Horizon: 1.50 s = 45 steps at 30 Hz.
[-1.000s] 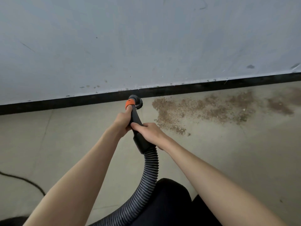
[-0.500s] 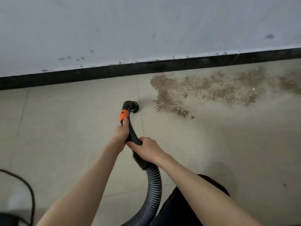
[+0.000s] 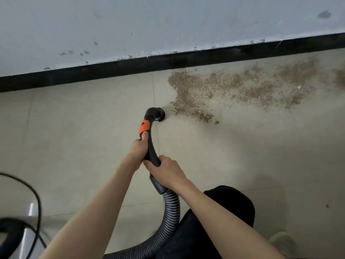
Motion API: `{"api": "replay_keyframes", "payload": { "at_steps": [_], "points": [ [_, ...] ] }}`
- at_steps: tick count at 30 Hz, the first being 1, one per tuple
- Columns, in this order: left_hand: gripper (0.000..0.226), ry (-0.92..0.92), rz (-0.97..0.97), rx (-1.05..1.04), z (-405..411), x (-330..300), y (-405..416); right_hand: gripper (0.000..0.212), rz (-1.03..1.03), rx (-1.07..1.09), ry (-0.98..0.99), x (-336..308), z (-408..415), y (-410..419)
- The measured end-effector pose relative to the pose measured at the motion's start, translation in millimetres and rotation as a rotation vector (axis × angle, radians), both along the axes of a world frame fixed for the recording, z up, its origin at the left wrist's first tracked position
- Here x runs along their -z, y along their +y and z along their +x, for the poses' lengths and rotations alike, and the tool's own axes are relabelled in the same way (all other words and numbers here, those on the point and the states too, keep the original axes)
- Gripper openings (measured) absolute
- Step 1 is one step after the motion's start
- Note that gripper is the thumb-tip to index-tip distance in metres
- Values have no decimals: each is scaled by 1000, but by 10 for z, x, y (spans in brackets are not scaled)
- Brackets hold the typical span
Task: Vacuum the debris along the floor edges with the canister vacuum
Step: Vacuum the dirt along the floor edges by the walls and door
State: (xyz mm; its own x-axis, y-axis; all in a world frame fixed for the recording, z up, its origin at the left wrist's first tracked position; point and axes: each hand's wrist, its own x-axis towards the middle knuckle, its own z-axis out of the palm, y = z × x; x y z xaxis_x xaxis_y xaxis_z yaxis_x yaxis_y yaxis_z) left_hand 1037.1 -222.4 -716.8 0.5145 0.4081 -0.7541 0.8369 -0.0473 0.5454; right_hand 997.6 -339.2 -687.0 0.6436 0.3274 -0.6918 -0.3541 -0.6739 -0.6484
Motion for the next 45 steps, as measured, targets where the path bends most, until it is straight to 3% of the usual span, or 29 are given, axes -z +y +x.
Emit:
{"api": "replay_keyframes", "payload": {
  "at_steps": [11, 19, 24, 34, 40, 45],
  "points": [
    [62, 61, 106, -62, -182, -144, -321, 45, 179, -52, 169, -112, -48, -408],
    [59, 65, 54, -247, -514, -201, -708, 50, 123, -294, 211, -253, -90, -809],
    [62, 81, 24, -304, -775, -266, -885, 54, 85, -336, 265, -332, -250, -981],
    [57, 72, 26, -205, -647, -149, -1128, 51, 27, -243, 186, -220, -255, -1191],
    [48, 42, 51, -39, -453, -91, -1275, 43, 22, -146, 149, -107, -247, -1301],
    [43, 4, 7, 38, -627, -17, -1287, 40, 64, -127, 363, -52, -361, -1349]
  ]
}}
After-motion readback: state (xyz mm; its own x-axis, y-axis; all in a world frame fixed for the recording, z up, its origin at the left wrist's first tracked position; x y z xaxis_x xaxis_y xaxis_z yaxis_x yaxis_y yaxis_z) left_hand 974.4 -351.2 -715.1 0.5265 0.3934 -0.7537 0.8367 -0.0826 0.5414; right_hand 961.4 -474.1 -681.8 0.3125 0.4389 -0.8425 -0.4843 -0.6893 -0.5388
